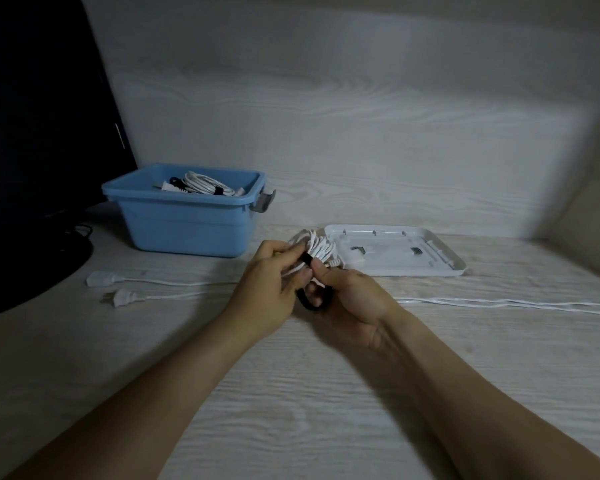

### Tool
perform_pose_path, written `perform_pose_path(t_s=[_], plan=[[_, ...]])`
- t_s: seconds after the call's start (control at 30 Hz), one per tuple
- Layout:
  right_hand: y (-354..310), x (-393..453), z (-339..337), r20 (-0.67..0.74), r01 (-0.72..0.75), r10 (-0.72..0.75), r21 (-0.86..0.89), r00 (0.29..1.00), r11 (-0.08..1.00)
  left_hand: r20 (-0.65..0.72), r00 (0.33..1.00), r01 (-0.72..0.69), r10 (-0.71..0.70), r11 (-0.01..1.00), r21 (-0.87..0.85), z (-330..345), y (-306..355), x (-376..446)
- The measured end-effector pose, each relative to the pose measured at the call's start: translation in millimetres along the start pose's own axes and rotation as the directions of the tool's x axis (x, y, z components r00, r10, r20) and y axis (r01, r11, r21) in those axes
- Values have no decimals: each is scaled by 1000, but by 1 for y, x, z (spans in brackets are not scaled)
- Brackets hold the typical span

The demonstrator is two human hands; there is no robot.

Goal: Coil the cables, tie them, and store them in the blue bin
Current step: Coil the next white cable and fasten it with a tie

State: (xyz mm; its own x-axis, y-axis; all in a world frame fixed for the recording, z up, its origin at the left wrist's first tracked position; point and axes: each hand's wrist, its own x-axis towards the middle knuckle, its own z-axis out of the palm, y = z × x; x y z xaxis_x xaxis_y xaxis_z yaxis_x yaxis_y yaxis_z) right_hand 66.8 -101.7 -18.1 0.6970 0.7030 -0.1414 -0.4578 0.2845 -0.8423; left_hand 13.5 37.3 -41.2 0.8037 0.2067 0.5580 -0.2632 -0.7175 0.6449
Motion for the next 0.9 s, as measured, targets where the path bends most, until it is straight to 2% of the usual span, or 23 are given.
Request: perform_pose_path(t_s=[0.13, 0.27, 0.6, 0.8, 0.9], plan=[[3, -2, 2, -48, 66, -67, -28, 997, 997, 94, 996, 7, 0, 998, -69, -3, 0, -1], [5, -3, 1, -115, 102, -109, -68, 987, 992, 54, 996, 88, -77, 970, -226, -5, 2, -1], [9, -3, 3, -172, 218, -244, -159, 954, 963, 28, 995, 102, -98, 938, -332, -8, 11, 0], [11, -3, 2, -241, 218, -275, -237, 931, 947, 42, 996, 82, -77, 985, -153, -8, 5, 1], [15, -1, 4, -238, 226, -295, -277, 925, 934, 38, 999, 19, -15, 995, -102, -7, 9, 2]])
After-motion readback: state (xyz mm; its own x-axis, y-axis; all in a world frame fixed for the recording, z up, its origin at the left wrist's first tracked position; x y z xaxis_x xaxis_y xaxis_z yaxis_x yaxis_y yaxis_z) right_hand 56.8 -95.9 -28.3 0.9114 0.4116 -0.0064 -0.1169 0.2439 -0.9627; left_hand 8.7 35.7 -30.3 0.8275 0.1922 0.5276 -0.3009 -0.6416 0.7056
